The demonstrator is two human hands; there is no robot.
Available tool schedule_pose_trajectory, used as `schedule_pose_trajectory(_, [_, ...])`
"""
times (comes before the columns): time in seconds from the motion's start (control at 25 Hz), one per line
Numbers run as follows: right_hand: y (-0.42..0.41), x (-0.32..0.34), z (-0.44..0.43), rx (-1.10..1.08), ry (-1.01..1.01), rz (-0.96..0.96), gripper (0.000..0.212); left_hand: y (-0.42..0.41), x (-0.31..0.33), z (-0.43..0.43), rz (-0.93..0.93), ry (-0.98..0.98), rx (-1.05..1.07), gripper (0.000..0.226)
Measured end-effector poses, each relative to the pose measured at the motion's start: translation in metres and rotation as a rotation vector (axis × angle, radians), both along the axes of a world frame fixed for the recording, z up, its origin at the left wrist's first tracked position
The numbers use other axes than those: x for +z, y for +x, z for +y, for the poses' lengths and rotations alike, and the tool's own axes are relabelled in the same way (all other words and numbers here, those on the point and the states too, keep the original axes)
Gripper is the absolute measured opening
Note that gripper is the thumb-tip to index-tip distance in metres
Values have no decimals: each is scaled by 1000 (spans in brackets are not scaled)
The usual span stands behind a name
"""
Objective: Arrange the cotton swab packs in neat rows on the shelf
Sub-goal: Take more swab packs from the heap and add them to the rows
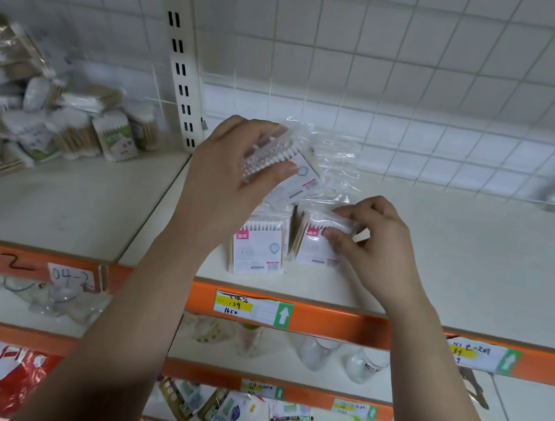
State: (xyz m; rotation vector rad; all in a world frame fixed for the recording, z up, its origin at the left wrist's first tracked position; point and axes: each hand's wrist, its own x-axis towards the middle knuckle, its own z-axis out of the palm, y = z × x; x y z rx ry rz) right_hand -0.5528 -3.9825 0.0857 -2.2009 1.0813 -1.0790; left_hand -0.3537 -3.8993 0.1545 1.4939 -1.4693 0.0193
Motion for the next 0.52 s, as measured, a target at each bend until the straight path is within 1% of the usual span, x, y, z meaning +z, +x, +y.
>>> schedule_pose_trajectory(0.2, [4,-7,-2,-35,-17,-34,29,-2,-1,11,22,13,-5,36])
schedule_pose_trajectory(0.28, [1,-7,-2,-27,-27,-42,26,-5,-1,14,35,23,-26,35])
schedule_pose_trajectory(0.4, [-3,-5,-4,7,-34,-51,23,-7,-2,17,28,8,-14,32])
schedule_pose_trajectory(0.52, [-1,-5,-6,74,-37,-53,25,-5,-2,19,43,-1,8,30])
